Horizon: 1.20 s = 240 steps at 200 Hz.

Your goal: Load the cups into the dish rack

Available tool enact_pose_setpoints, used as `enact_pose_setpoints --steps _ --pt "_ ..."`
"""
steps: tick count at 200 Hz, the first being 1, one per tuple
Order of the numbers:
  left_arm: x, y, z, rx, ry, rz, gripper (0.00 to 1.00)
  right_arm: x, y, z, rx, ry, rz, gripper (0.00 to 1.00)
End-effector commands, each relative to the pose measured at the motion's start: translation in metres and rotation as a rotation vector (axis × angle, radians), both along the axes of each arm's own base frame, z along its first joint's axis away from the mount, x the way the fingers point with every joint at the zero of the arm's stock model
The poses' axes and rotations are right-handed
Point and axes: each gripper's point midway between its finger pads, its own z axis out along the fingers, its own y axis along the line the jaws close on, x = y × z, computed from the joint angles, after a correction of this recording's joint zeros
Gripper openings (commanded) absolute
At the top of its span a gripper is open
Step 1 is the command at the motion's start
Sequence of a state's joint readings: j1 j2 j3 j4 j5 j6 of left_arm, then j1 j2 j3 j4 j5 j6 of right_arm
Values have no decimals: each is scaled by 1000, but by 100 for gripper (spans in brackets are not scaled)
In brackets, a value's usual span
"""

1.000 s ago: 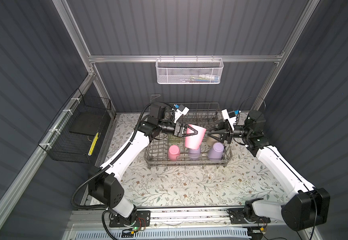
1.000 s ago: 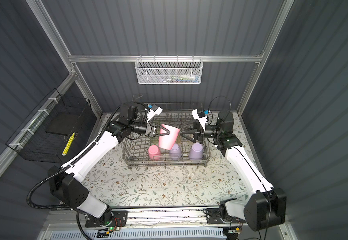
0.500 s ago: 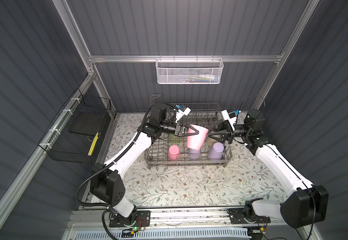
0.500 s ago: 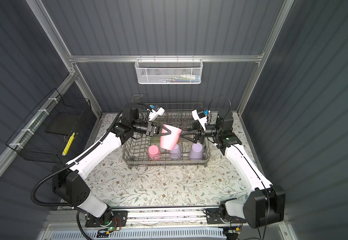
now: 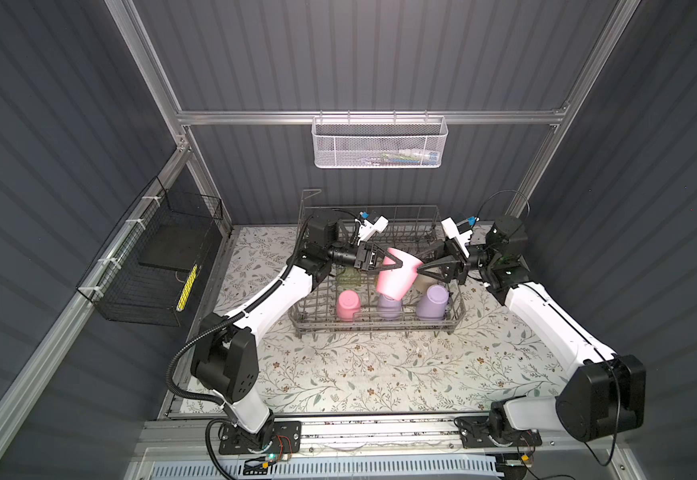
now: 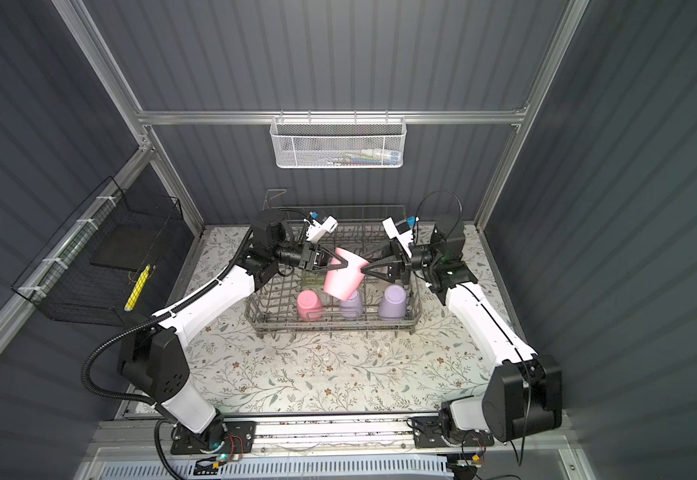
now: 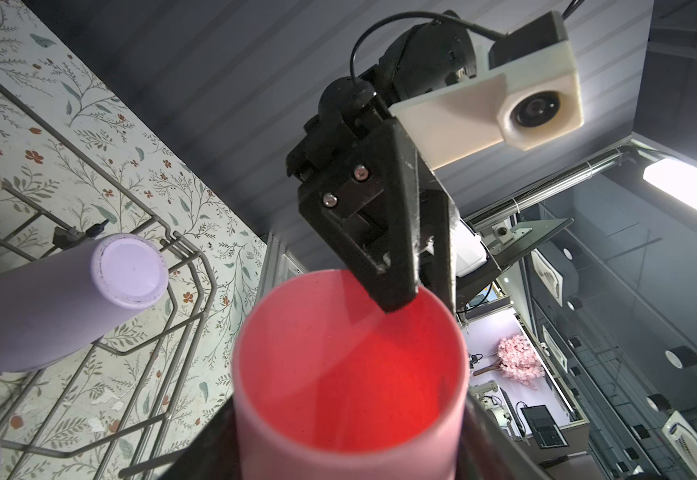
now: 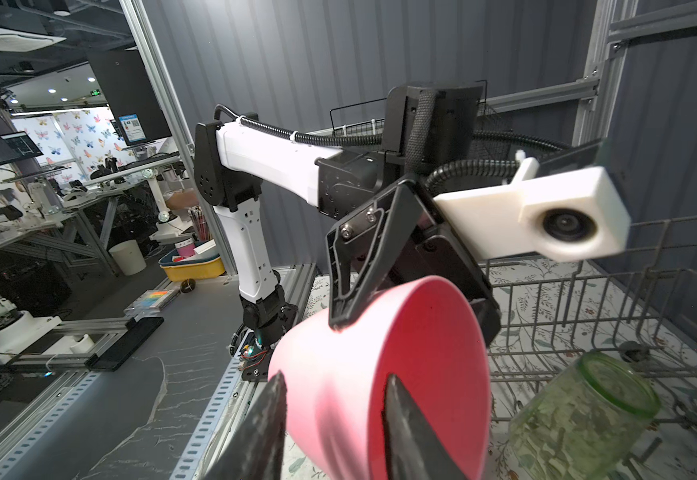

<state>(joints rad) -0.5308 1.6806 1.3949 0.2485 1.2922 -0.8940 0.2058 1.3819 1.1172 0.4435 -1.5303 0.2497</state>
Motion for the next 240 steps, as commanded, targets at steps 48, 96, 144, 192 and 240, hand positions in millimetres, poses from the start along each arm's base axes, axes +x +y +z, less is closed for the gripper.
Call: enact_pose_setpoints --steps 48,96,144,192,240 --pt "6 -6 6 -43 6 -21 51 -16 13 -8 -153 36 191 32" --pt "6 -6 6 -45 8 -30 51 -17 19 -16 -167 84 213 23" --pt "10 0 6 -42 -1 -19 51 -25 13 -12 -167 83 199 21" --pt "13 5 7 -37 -8 -8 51 -28 12 -13 -169 92 201 13" --pt "14 9 13 -29 -42 6 52 -33 11 -7 -169 82 199 0"
